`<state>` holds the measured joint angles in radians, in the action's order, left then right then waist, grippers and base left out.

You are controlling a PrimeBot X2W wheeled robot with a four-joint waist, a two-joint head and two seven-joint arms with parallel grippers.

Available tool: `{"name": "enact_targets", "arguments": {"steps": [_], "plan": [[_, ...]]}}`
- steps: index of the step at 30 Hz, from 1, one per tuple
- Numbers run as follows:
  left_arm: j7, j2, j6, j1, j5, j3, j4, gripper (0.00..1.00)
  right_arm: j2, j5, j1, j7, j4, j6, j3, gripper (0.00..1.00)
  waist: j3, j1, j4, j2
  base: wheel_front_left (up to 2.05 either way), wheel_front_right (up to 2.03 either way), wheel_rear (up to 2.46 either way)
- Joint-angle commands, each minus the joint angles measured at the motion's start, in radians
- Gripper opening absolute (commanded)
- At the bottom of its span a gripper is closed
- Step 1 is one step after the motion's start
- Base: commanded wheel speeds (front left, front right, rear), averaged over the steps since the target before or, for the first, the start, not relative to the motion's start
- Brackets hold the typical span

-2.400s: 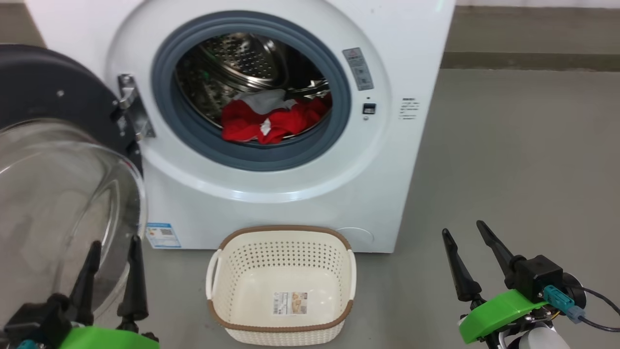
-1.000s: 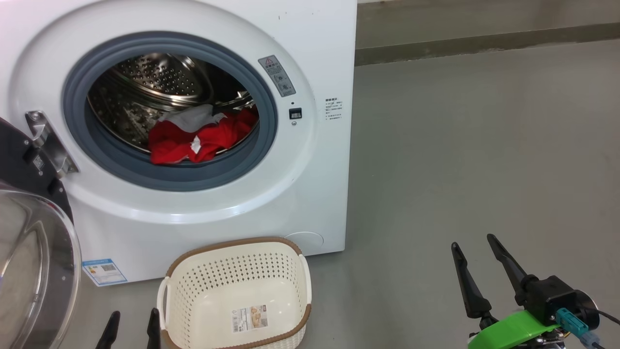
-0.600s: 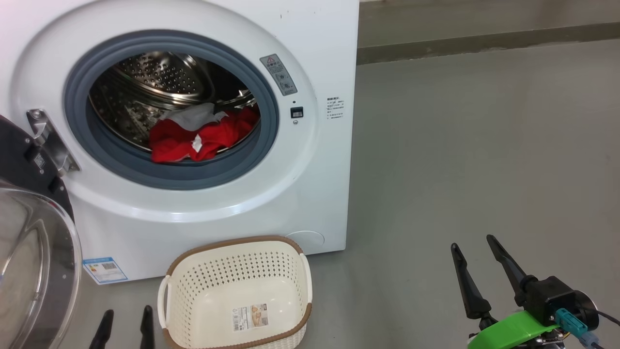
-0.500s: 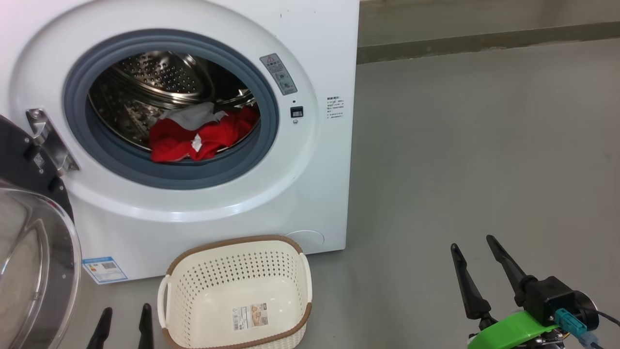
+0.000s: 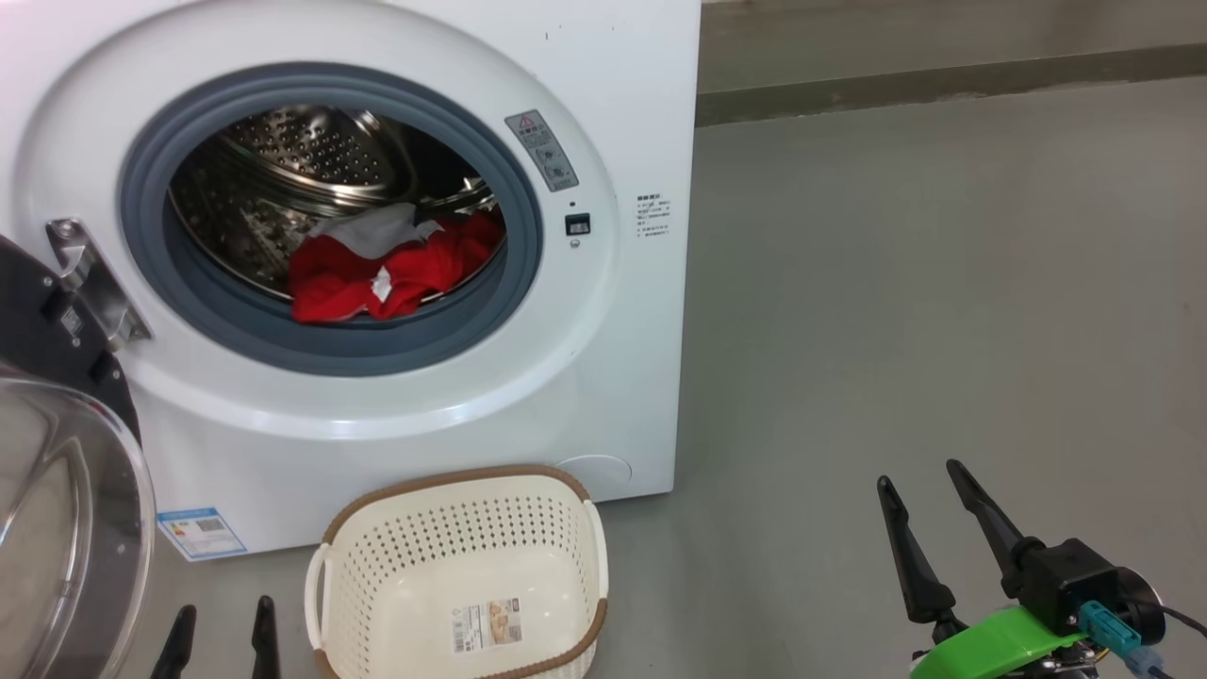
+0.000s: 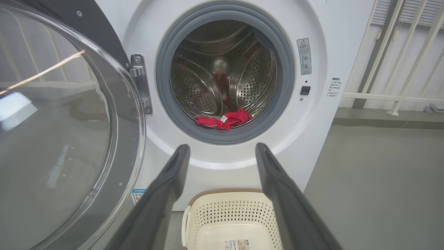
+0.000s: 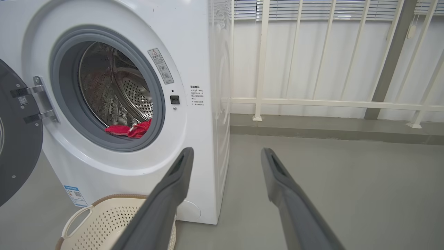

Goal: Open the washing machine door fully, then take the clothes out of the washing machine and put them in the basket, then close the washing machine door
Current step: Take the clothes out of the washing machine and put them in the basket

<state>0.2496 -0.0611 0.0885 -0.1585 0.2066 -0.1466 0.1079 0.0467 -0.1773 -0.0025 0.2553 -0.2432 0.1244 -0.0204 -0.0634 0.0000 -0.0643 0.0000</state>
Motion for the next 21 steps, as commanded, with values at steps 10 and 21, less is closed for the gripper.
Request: {"name": "enact_targets", "arguments": {"steps": [10, 21], "plan": [[0.012, 0.003, 0.014, 0.062, 0.019, -0.051, -0.018, 1.00, 0.004, -0.007, -0.025, 0.006, 0.015, 0.006, -0.026, 1.00, -0.003, 0.0000, 0.000, 0.0000, 1.65, -1.65, 0.00], [0.012, 0.007, 0.025, 0.061, 0.019, -0.057, -0.023, 1.00, 0.004, -0.011, -0.025, 0.006, 0.018, 0.006, -0.024, 1.00, 0.002, 0.0000, 0.000, 0.0000, 0.79, -0.79, 0.00]]}}
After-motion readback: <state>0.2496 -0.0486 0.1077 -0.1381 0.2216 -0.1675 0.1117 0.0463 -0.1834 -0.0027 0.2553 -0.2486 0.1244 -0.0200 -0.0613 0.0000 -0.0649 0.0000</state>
